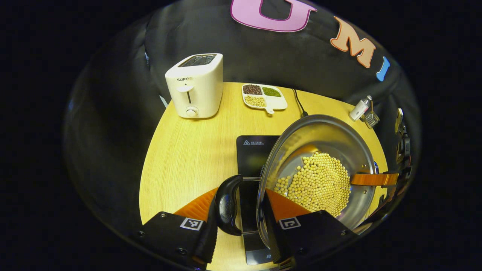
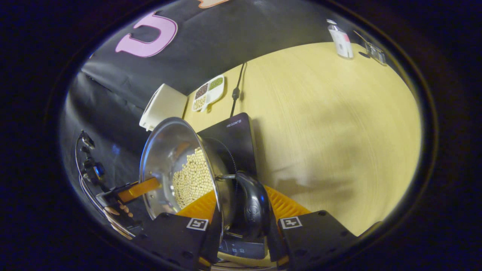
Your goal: First push the handle of the pot to place it horizontally, then grasp the pot with both hands and set it on the induction cooktop.
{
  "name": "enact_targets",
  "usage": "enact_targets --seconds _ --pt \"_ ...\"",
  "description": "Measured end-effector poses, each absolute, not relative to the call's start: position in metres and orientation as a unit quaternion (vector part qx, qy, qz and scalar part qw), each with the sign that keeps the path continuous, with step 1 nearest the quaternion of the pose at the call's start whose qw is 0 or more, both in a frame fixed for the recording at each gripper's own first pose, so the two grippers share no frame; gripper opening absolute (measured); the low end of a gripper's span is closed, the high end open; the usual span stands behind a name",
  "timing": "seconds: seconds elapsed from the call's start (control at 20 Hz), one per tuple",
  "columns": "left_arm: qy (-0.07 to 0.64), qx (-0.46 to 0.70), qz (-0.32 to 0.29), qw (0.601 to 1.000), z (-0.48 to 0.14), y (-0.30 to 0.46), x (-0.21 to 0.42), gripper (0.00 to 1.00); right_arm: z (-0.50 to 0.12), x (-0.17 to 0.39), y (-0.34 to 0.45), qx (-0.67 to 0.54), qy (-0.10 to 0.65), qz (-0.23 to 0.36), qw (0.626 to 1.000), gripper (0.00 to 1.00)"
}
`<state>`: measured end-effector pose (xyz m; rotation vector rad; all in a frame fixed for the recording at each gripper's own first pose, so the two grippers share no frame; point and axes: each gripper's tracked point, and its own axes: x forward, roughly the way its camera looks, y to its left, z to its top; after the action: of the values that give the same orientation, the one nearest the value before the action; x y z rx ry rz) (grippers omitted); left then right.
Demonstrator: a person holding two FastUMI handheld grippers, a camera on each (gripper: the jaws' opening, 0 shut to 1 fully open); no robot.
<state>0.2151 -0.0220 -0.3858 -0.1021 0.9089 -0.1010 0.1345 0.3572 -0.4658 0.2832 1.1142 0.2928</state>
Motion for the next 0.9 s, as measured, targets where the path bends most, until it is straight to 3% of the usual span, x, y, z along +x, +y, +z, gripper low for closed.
enact_targets --seconds 0.05,0.1,0.15,0.3,0.35,0.4,0.5,0.55,0.75,0.85,0.9 --pt "0.442 -0.045 -0.047 0.895 -0.385 -0.022 0.216 0.59 -0.469 0.136 0.358 0.134 0.526 0.136 0.829 0.54" --pt "0.440 -0.043 -0.046 0.896 -0.386 -0.024 0.217 0.59 -0.470 0.139 0.357 0.135 0.528 0.134 0.828 0.48" --pt "0.443 -0.043 -0.044 0.894 -0.387 -0.025 0.218 0.60 -0.471 0.141 0.358 0.141 0.531 0.132 0.825 0.54" --pt "0.456 -0.058 -0.037 0.887 -0.387 -0.021 0.211 0.60 -0.468 0.151 0.360 0.131 0.522 0.137 0.831 0.54" --pt "0.449 -0.058 -0.035 0.891 -0.385 -0.021 0.211 0.61 -0.469 0.151 0.359 0.127 0.523 0.138 0.832 0.48" --pt "0.449 -0.057 -0.033 0.891 -0.389 -0.022 0.213 0.65 -0.469 0.151 0.359 0.128 0.525 0.139 0.830 0.54" --pt "0.450 -0.056 -0.032 0.891 -0.389 -0.022 0.213 0.67 -0.469 0.151 0.360 0.128 0.527 0.142 0.828 0.54" --pt "0.450 -0.054 -0.033 0.891 -0.390 -0.021 0.213 0.68 -0.470 0.149 0.360 0.128 0.528 0.142 0.827 0.49" --pt "0.448 -0.035 -0.014 0.893 -0.389 -0.012 0.214 0.71 -0.472 0.146 0.362 0.134 0.538 0.144 0.819 0.51" --pt "0.438 -0.024 0.000 0.899 -0.383 -0.003 0.218 0.92 -0.466 0.141 0.364 0.138 0.543 0.165 0.812 0.51" --pt "0.435 -0.025 0.003 0.900 -0.382 -0.003 0.214 1.00 -0.458 0.140 0.363 0.144 0.536 0.171 0.814 0.64"
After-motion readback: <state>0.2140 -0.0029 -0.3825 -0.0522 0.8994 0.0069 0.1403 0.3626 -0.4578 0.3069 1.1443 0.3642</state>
